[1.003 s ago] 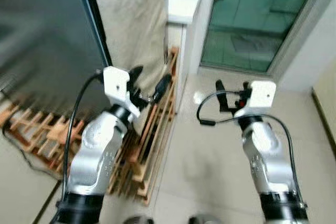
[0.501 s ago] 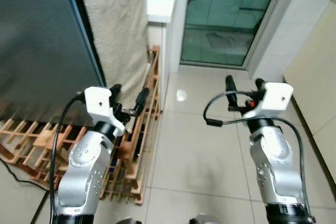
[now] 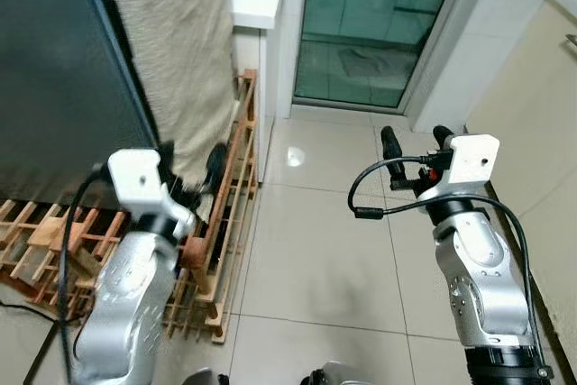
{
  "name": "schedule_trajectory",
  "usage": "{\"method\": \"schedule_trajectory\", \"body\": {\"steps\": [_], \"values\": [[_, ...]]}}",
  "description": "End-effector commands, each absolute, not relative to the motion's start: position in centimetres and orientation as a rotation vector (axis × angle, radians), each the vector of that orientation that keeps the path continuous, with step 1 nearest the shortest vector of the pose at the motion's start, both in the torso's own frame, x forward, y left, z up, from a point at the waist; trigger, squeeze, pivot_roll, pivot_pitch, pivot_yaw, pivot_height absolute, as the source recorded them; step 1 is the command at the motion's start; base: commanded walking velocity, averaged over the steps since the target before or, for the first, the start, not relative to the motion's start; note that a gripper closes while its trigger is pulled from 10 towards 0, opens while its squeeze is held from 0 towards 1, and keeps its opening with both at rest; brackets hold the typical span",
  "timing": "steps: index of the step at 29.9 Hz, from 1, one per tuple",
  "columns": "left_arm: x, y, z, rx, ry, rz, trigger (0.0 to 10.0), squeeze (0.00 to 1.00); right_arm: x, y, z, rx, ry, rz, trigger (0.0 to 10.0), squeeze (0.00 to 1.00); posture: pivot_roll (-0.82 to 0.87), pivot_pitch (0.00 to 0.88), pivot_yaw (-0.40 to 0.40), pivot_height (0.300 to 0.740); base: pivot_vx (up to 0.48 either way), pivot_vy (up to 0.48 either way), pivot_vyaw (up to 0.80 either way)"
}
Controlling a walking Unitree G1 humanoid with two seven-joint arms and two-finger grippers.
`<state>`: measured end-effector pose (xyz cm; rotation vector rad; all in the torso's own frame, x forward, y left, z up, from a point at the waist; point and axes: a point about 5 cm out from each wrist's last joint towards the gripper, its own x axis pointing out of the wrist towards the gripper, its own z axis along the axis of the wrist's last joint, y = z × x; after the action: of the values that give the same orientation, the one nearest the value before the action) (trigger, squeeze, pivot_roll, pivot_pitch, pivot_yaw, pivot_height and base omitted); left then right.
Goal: Restocking fridge
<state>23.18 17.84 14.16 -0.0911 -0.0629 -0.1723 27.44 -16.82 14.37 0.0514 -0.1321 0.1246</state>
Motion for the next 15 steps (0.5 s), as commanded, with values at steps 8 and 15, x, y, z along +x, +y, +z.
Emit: {"method": "schedule_trajectory", "body": {"steps": [8, 15], "values": [[22.5, 18.7, 19.4, -0.052, -0.283, -0.096, 10.0, 0.0, 23.9, -17.4, 15.0, 0.001, -0.195, 0.07, 10.0, 0.0, -0.03, 0.0, -0.068, 0.711, 0.0, 0.0, 0.0], [23.9, 17.8, 21.1, -0.097, -0.331, -0.13, 10.0, 0.0, 25.2, -16.7, 15.3, 0.032, -0.199, 0.076, 10.0, 0.0, -0.04, 0.0, -0.046, 0.711, 0.0, 0.0, 0.0]]}}
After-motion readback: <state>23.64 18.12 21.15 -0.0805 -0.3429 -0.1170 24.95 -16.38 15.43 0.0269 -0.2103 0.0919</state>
